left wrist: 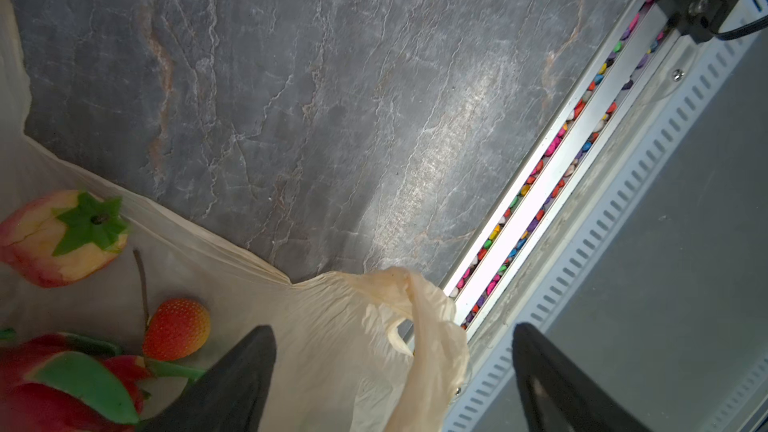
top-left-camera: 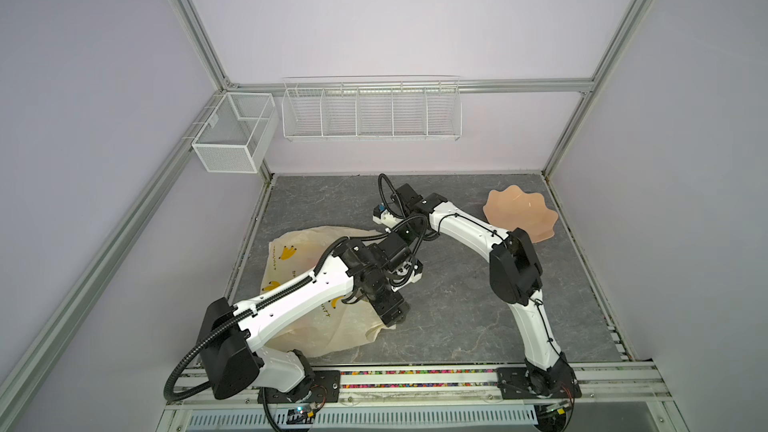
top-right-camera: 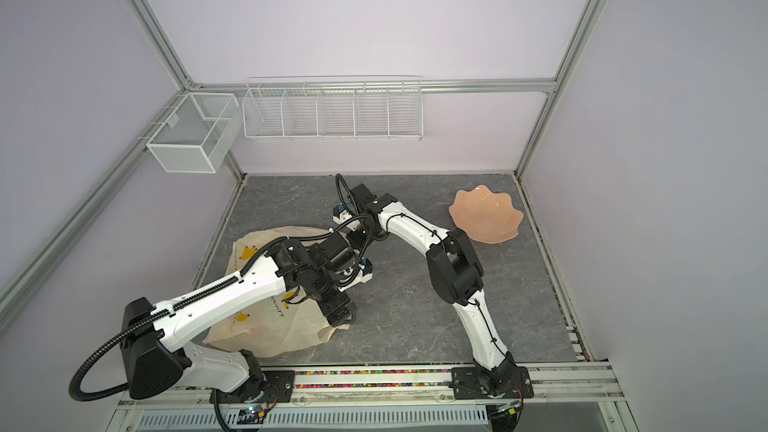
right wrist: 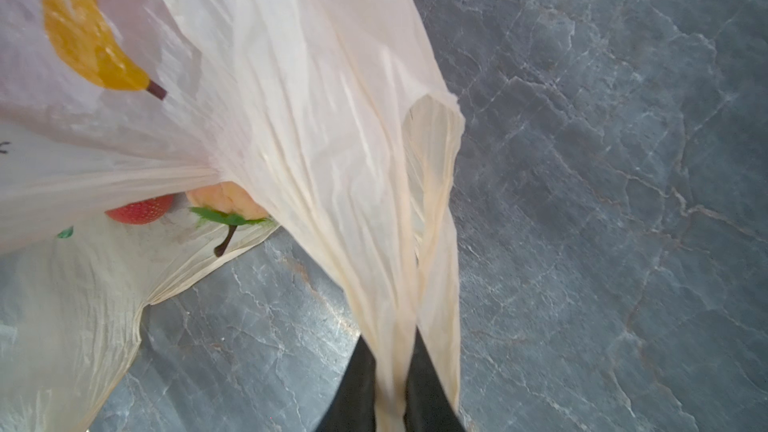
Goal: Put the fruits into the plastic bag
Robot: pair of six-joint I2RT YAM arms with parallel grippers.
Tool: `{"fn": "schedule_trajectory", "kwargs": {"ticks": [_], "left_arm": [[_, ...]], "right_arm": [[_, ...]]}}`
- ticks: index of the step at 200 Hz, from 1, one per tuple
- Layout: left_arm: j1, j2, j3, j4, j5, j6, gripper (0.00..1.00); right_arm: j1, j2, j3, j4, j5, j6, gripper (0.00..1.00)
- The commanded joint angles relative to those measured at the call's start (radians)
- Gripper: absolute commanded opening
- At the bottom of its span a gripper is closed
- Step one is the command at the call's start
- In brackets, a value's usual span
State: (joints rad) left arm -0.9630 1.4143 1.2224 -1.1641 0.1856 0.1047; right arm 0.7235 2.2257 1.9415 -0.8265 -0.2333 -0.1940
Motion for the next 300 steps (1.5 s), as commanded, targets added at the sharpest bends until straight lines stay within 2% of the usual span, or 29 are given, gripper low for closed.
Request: {"fn": "schedule_trajectory", "kwargs": {"ticks": [1, 30, 87, 100, 121, 176, 214, 255, 300], "left_arm": [[-0.014, 0.022, 0.003, -0.050, -0.020, 0.041, 0.88], [-0.034, 0.044, -0.001, -0.047, -0.007, 0.045, 0.83], [-0.034, 0.064, -0.006, -0.046, 0.041, 0.066, 0.50], [-0.034, 0.070, -0.006, -0.047, 0.052, 0.072, 0.47], [-0.034, 0.076, -0.005, -0.051, 0.062, 0.076, 0.48], [-0.036, 0.100, 0.005, -0.067, 0.086, 0.089, 0.68], [-0.036, 0.108, 0.022, -0.065, 0.086, 0.108, 0.76], [-0.036, 0.156, 0.112, -0.085, 0.050, 0.126, 0.78], [-0.031, 0.166, 0.189, -0.041, 0.026, 0.125, 0.81]], "right_arm": [[-0.009, 0.008, 0.005, -0.025, -0.023, -0.007, 0.15], [-0.024, 0.003, 0.005, -0.028, -0.034, -0.002, 0.15], [-0.040, 0.004, 0.008, -0.038, -0.028, 0.002, 0.14], [-0.047, 0.003, 0.007, -0.043, -0.027, 0.005, 0.14], [-0.054, -0.001, 0.003, -0.043, -0.030, 0.008, 0.14], [-0.074, -0.006, 0.000, -0.051, -0.024, 0.009, 0.14], [-0.102, 0.007, 0.027, -0.071, -0.030, -0.002, 0.13], [-0.119, 0.065, 0.134, -0.123, -0.014, -0.031, 0.11], [-0.165, 0.140, 0.324, -0.204, -0.010, -0.021, 0.07]]}}
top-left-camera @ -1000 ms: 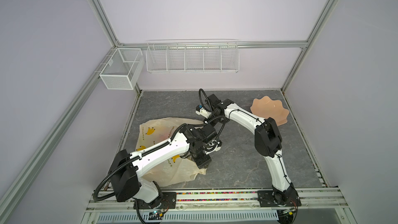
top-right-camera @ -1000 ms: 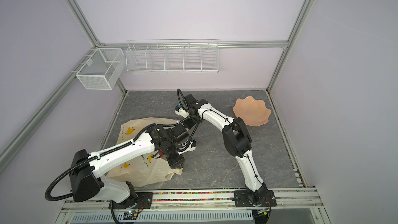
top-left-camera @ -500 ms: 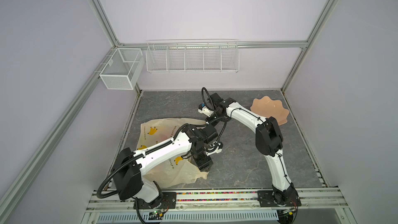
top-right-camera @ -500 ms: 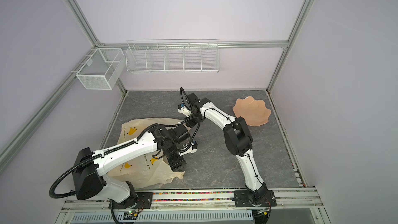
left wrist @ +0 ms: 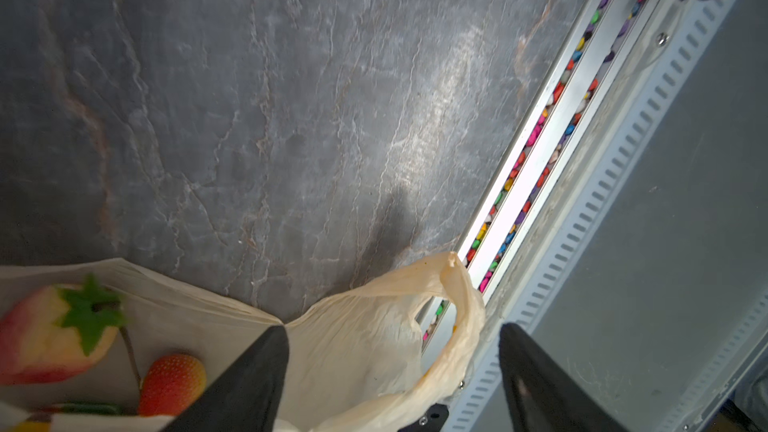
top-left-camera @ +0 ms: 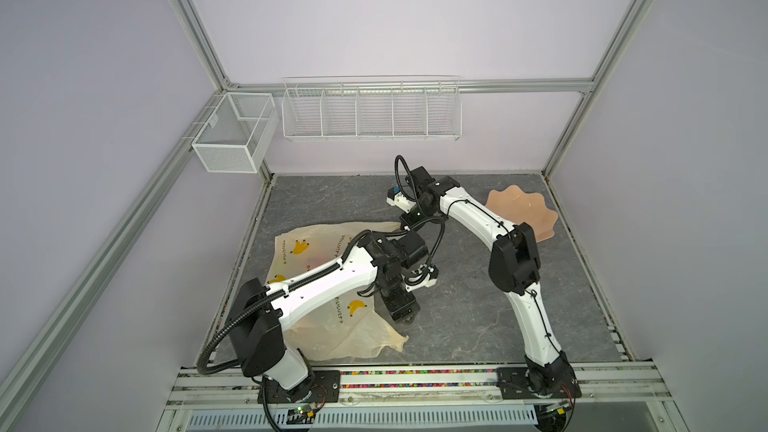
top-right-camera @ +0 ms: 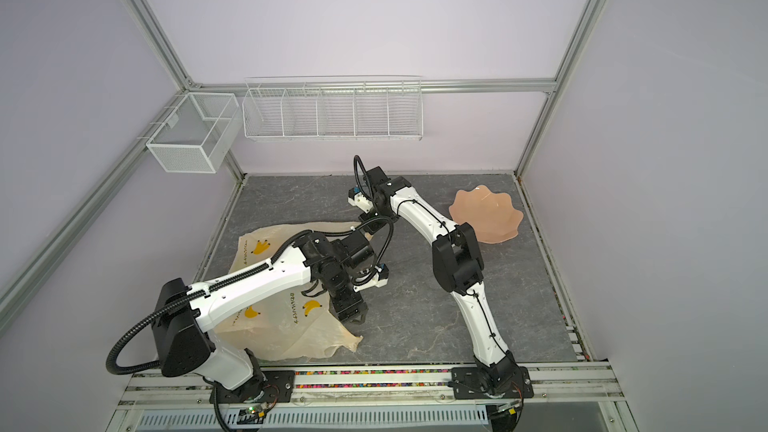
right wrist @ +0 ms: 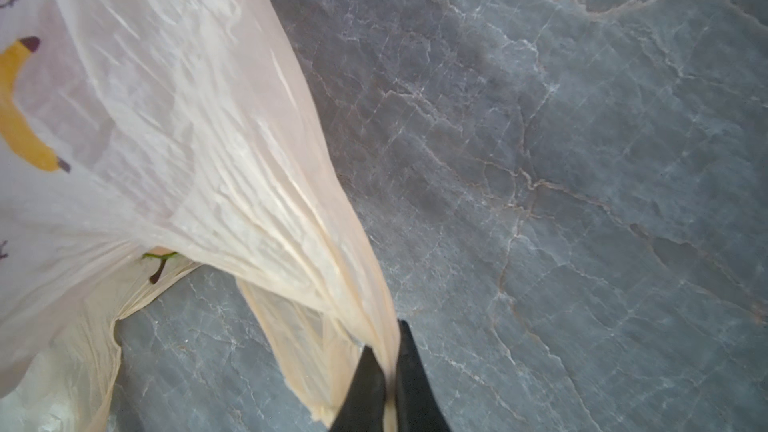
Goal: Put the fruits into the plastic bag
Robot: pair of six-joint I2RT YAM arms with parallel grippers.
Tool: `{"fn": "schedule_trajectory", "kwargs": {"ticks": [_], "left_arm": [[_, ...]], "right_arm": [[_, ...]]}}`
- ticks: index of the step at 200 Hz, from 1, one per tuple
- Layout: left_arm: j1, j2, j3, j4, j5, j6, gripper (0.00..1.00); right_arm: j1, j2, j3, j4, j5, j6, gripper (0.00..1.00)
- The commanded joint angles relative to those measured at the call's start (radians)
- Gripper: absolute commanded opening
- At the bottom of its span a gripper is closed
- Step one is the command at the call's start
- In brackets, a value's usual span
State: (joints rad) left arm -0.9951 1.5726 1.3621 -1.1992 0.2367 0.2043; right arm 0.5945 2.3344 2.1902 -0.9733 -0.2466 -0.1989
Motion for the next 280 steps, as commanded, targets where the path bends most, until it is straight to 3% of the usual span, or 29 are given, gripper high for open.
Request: {"fn": "schedule_trajectory", "kwargs": {"ticks": [1, 85, 133, 204, 280], "left_arm": [[0.002, 0.008, 0.051, -0.006, -0.027, 0.026, 0.81], [0.023, 0.046, 0.055, -0.017, -0.056, 0.076, 0.81], [0.010, 0.124, 0.103, -0.020, -0.017, 0.116, 0.82], [-0.020, 0.123, 0.056, 0.007, 0.112, 0.197, 0.83], [-0.048, 0.177, -0.008, 0.007, 0.035, 0.185, 0.77]], "right_arm": [[-0.037, 0.033, 0.078, -0.057, 0.001, -0.015, 0.07], [-0.047, 0.137, 0.320, -0.038, -0.032, 0.056, 0.07], [-0.041, 0.146, 0.307, -0.061, -0.057, 0.065, 0.07], [-0.045, 0.124, 0.276, -0.070, -0.049, 0.052, 0.07], [-0.048, 0.118, 0.276, -0.068, -0.063, 0.059, 0.07]]}}
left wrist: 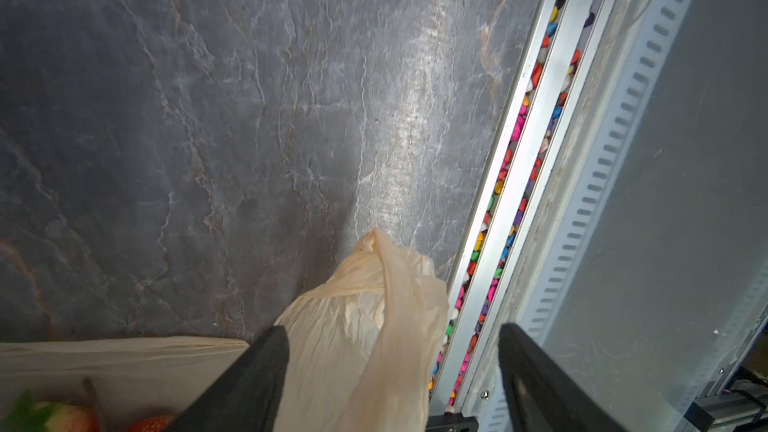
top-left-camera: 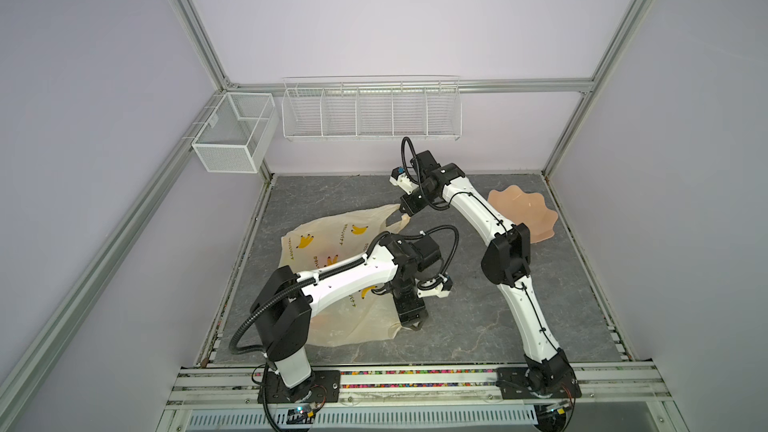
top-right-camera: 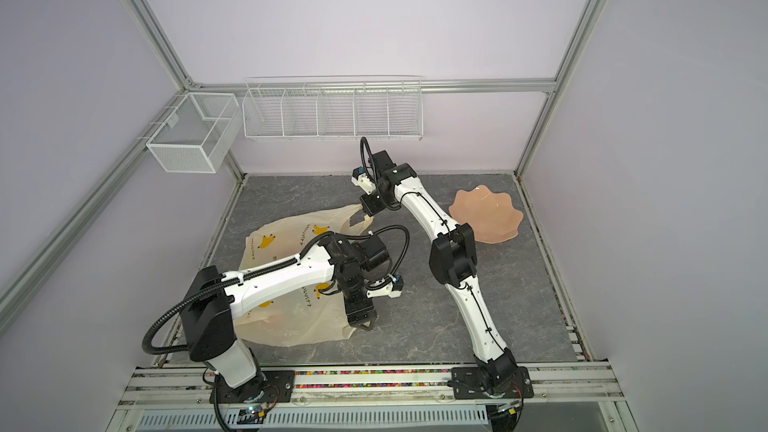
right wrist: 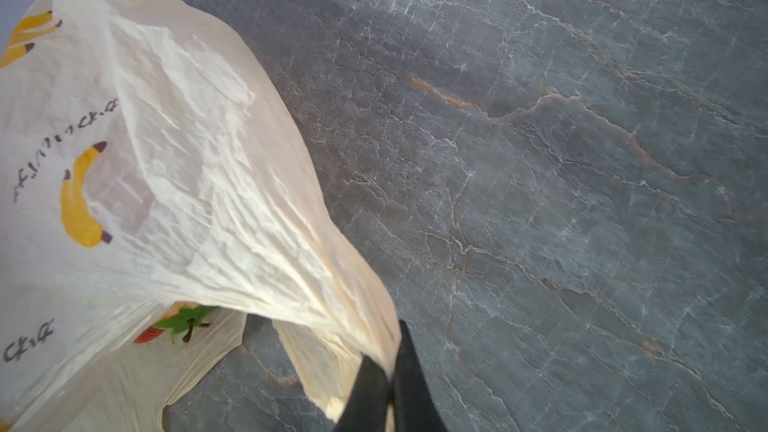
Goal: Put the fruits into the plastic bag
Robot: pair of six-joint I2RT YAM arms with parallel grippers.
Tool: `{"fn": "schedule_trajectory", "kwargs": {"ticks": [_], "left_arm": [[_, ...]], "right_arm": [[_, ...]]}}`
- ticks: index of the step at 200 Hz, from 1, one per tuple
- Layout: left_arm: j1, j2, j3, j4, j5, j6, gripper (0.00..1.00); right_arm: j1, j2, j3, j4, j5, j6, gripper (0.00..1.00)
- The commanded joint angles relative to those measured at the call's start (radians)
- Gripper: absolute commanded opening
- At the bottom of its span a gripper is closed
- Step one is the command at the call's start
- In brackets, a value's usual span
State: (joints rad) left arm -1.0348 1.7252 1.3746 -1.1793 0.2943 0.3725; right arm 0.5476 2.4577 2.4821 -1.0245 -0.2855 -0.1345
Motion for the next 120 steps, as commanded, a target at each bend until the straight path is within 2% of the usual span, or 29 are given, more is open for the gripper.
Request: {"fn": "schedule_trajectory", "kwargs": {"ticks": [1, 20, 32, 40, 56, 65, 91, 120], "left_arm": [[-0.009, 0.026, -0.020, -0.014, -0.023, 0.017, 0.77], [-0.017, 0.033, -0.035, 0.000, -0.016, 0.017, 0.73], [-0.020, 0.039, -0.043, 0.005, -0.012, 0.013, 0.63], [-0.021, 0.040, -0.046, 0.007, -0.005, 0.010, 0.50], [-0.022, 0.031, -0.046, 0.011, 0.013, 0.008, 0.14], [-0.022, 0.022, -0.047, 0.016, 0.016, 0.007, 0.02], [-0.022, -0.021, -0.034, 0.021, 0.016, -0.025, 0.00], [-0.006, -0.150, -0.003, 0.076, 0.016, -0.093, 0.00]], "right_arm": [[-0.002, -0.004, -0.015, -0.017, -0.024, -0.005, 0.07], [-0.001, -0.008, -0.015, -0.022, -0.023, -0.004, 0.07], [-0.004, -0.011, -0.017, -0.025, -0.021, -0.004, 0.07], [-0.003, -0.016, -0.018, -0.028, -0.020, -0.003, 0.07], [-0.006, -0.021, -0.022, -0.032, -0.017, 0.000, 0.07], [-0.010, -0.027, -0.022, -0.039, -0.014, 0.006, 0.07], [-0.028, -0.061, -0.032, -0.078, -0.037, 0.048, 0.07], [-0.041, -0.163, -0.161, -0.069, -0.021, 0.103, 0.07]]}}
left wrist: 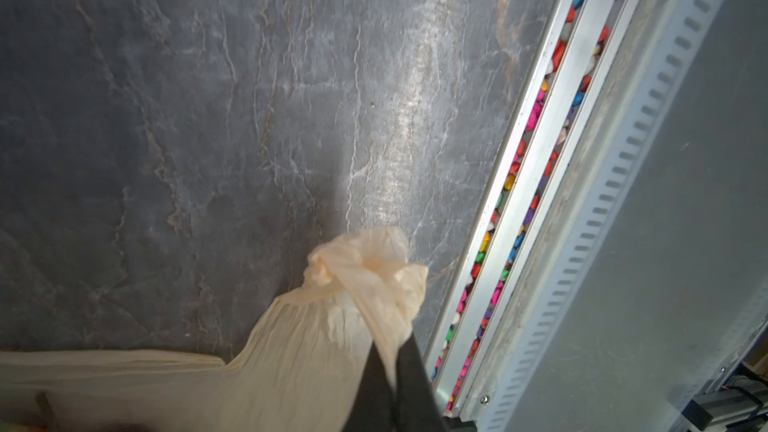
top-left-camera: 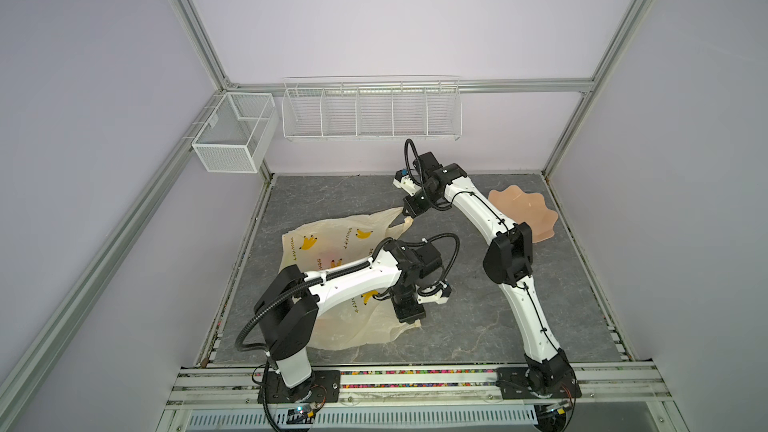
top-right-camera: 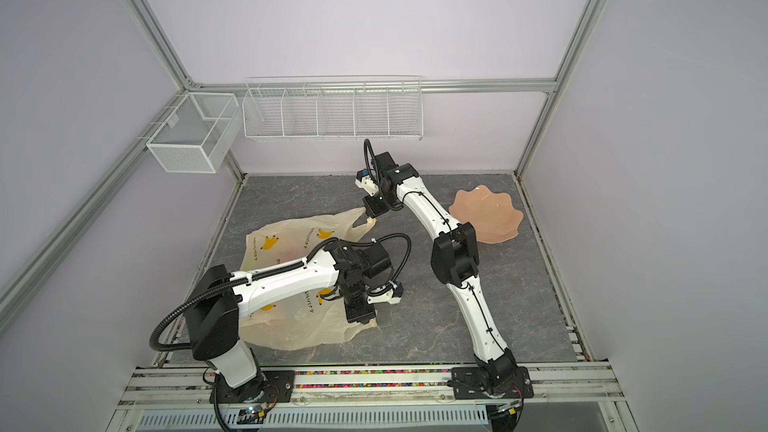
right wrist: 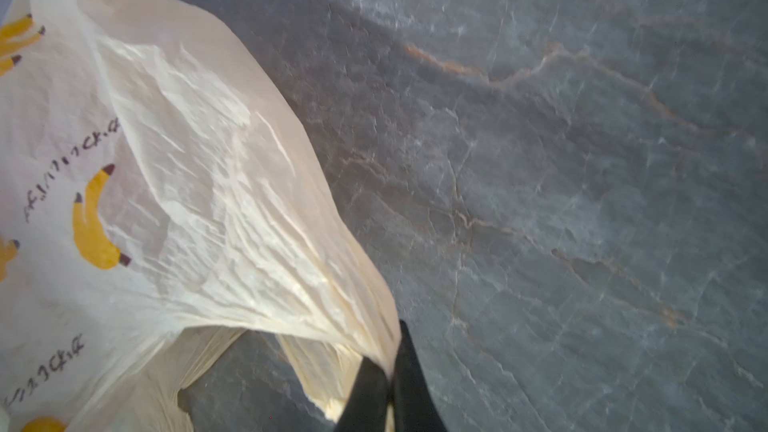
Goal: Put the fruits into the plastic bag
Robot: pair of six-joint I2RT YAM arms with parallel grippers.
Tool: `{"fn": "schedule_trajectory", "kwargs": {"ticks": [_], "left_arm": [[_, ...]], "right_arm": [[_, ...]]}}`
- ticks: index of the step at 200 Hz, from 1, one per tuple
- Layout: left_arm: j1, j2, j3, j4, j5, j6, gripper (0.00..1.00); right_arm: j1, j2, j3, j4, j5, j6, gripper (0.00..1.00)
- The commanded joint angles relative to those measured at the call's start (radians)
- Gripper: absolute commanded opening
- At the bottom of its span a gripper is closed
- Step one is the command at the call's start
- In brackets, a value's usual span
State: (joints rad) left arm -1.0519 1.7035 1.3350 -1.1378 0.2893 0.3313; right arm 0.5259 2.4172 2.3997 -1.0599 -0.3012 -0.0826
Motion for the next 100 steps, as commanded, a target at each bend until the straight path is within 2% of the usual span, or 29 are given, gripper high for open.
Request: {"fn": "schedule_trajectory", "kwargs": {"ticks": [1, 19, 35, 60, 100], "left_arm": [[0.012, -0.133, 0.038, 0.036, 0.020, -0.054, 0.00], [0.035, -0.221, 0.084, 0.063, 0.001, -0.100, 0.00], [0.043, -0.288, 0.126, 0.076, -0.061, -0.146, 0.00], [0.050, -0.401, 0.138, 0.147, -0.138, -0.128, 0.00], [0.197, -0.513, 0.199, 0.223, -0.125, -0.094, 0.00]], "right_arm": [[-0.019, -0.125, -0.083, -0.034, -0.002, 0.051, 0.07], [-0.021, -0.173, -0.122, -0.081, 0.056, 0.072, 0.07], [-0.032, -0.218, -0.164, -0.124, 0.101, 0.100, 0.07], [-0.078, -0.305, -0.239, -0.168, 0.129, 0.175, 0.07], [-0.196, -0.477, -0.292, -0.202, 0.112, 0.315, 0.07]]}}
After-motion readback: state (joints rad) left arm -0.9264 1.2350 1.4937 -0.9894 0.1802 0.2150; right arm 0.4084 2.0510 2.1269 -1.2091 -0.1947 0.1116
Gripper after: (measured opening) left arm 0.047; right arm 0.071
